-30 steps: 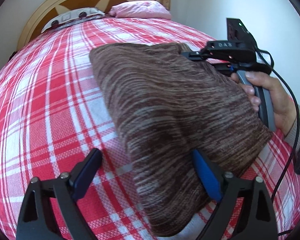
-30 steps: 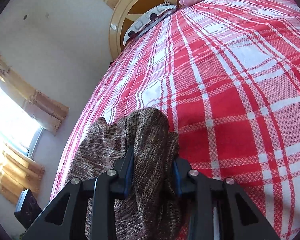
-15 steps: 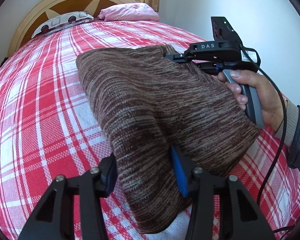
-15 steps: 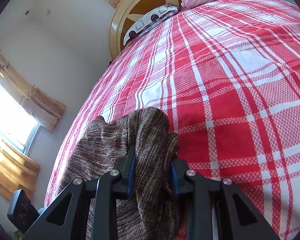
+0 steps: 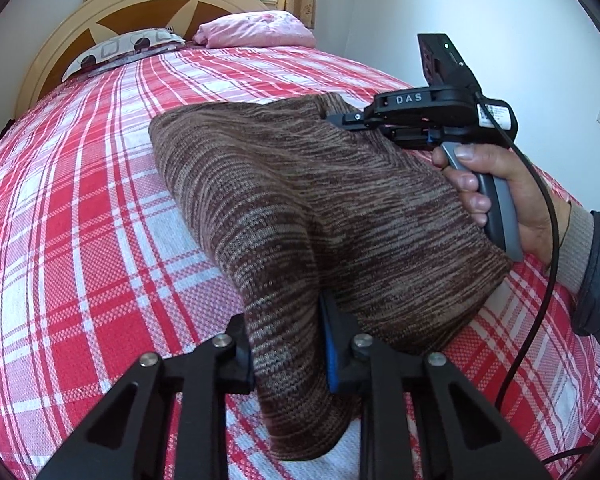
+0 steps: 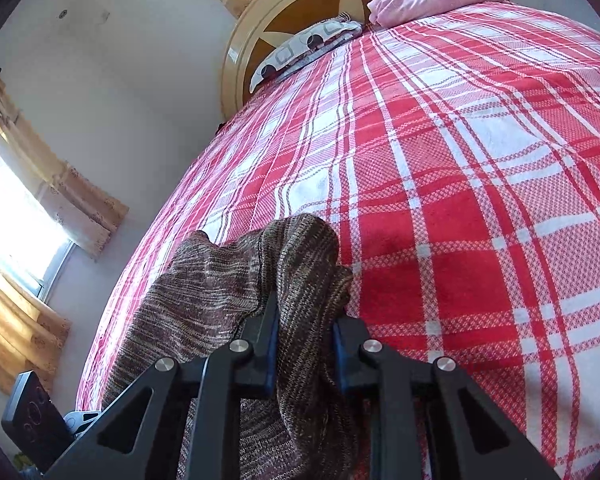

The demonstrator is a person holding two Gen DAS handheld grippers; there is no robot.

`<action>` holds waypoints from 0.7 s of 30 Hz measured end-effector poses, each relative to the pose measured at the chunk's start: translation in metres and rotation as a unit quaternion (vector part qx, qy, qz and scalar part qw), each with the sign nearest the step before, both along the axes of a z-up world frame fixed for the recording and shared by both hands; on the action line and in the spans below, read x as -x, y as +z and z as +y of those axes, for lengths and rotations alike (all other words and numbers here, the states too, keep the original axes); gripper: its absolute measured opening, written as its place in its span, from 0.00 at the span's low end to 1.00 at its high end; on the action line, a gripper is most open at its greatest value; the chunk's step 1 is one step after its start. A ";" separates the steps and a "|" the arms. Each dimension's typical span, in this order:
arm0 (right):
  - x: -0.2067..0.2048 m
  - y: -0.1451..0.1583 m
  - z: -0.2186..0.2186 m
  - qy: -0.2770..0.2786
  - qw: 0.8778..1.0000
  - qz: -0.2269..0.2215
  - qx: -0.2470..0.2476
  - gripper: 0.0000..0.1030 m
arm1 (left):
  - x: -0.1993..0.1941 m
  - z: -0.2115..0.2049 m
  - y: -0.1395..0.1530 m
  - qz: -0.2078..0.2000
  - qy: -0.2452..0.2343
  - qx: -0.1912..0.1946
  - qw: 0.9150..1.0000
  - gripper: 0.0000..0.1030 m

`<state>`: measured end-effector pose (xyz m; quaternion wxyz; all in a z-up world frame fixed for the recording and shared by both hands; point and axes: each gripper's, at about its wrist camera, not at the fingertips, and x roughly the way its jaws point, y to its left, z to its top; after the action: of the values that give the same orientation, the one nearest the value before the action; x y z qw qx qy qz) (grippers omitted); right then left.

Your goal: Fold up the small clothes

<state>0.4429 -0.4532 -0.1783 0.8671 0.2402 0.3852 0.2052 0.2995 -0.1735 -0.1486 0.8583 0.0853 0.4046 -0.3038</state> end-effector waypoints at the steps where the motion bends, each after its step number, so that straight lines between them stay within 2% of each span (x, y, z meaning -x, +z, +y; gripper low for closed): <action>1: 0.001 0.001 0.000 0.000 1.000 0.000 0.000 0.21 | 0.000 0.000 0.000 0.000 0.000 0.000 1.000 0.24; 8: -0.001 0.000 0.003 -0.001 1.000 0.003 0.014 0.21 | -0.002 -0.003 -0.002 0.002 0.002 -0.004 1.000 0.24; 10: 0.001 0.001 0.005 -0.003 1.000 0.000 0.021 0.21 | -0.001 -0.001 0.000 0.001 0.003 -0.002 1.000 0.20; 14: 0.009 0.014 0.013 -0.001 0.998 -0.028 0.050 0.20 | 0.003 0.004 0.007 -0.004 0.007 0.005 1.000 0.18; 21: 0.023 0.036 0.026 0.003 0.998 -0.044 0.055 0.19 | 0.019 0.016 0.021 -0.013 0.005 0.016 1.000 0.17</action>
<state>0.4197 -0.4273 -0.1425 0.8945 0.1816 0.3582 0.1966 0.2810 -0.1572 -0.1280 0.8663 0.0735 0.3892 -0.3044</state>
